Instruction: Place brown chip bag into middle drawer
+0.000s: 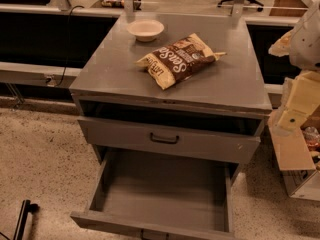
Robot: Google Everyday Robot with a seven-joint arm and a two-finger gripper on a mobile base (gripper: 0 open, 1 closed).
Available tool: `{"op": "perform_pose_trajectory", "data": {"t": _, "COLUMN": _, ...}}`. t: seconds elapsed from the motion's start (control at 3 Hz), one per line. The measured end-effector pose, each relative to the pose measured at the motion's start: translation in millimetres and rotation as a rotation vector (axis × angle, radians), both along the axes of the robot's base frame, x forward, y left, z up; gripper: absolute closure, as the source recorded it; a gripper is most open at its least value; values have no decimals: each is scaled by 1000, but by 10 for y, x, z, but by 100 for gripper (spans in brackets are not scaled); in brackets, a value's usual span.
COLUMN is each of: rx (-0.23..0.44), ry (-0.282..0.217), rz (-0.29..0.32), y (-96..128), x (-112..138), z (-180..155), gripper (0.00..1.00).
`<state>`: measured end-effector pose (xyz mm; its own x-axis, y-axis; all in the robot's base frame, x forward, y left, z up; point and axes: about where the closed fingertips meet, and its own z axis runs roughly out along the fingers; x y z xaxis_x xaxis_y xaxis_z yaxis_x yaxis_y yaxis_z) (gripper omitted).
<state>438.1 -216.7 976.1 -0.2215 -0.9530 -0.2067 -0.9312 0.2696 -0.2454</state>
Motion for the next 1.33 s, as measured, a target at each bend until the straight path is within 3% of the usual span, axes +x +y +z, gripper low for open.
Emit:
{"op": "perform_pose_trajectory", "data": {"t": 0.33, "rx": 0, "ry": 0, "rz": 0, "y": 0, "x": 0, "z": 0, "gripper": 0}}
{"op": "perform_pose_trajectory", "data": {"t": 0.67, "rx": -5, "ry": -60, "rz": 51, "y": 43, "x": 250, "z": -43, "gripper": 0}}
{"op": "perform_pose_trajectory", "data": {"t": 1.0, "rx": -10, "ry": -177, "rz": 180, "y": 232, "x": 829, "z": -127, "gripper": 0}}
{"op": "perform_pose_trajectory", "data": {"t": 1.33, "rx": -2, "ry": -288, "rz": 331, "y": 634, "x": 1407, "z": -189, "gripper": 0}}
